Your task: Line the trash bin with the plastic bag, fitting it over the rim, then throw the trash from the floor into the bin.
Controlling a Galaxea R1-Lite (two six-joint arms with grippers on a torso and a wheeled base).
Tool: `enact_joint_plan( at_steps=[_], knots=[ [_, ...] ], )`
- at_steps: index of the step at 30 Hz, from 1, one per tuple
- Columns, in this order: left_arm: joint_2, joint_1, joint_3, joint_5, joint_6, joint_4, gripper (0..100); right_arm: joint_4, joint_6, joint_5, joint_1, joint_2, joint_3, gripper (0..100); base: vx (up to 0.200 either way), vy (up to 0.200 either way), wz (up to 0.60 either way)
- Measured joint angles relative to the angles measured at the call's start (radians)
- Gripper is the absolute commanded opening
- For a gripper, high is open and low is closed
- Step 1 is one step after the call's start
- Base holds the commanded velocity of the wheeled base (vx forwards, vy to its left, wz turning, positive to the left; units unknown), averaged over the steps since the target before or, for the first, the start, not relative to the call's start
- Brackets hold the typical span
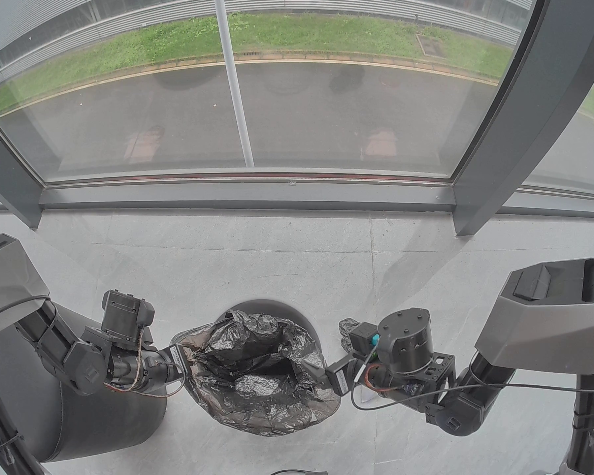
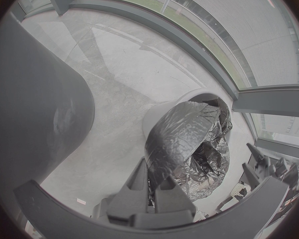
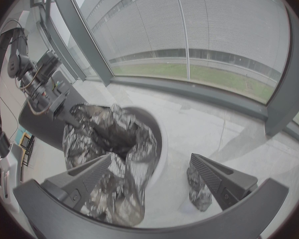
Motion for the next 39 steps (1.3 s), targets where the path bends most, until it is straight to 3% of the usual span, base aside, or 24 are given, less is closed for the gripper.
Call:
enact_joint_plan(
  at_steps=[10,20,39],
  knots=[
    [-0.006,0.000,0.034,-0.004,0.003,-0.107,0,0.071,-0.130,-0.017,-0.004,0.091,-0.285,100,0.000,0.000,0.00],
    [-0.002,-0.001,0.049,-0.006,0.005,-0.140,0,0.276,-0.159,0.009,0.015,0.186,-0.520,100,0.000,0.000,0.00],
    [0.018,-0.001,0.046,-0.007,0.004,-0.142,0,0.334,-0.155,0.022,0.041,0.234,-0.626,100,0.000,0.000,0.00]
  ],
)
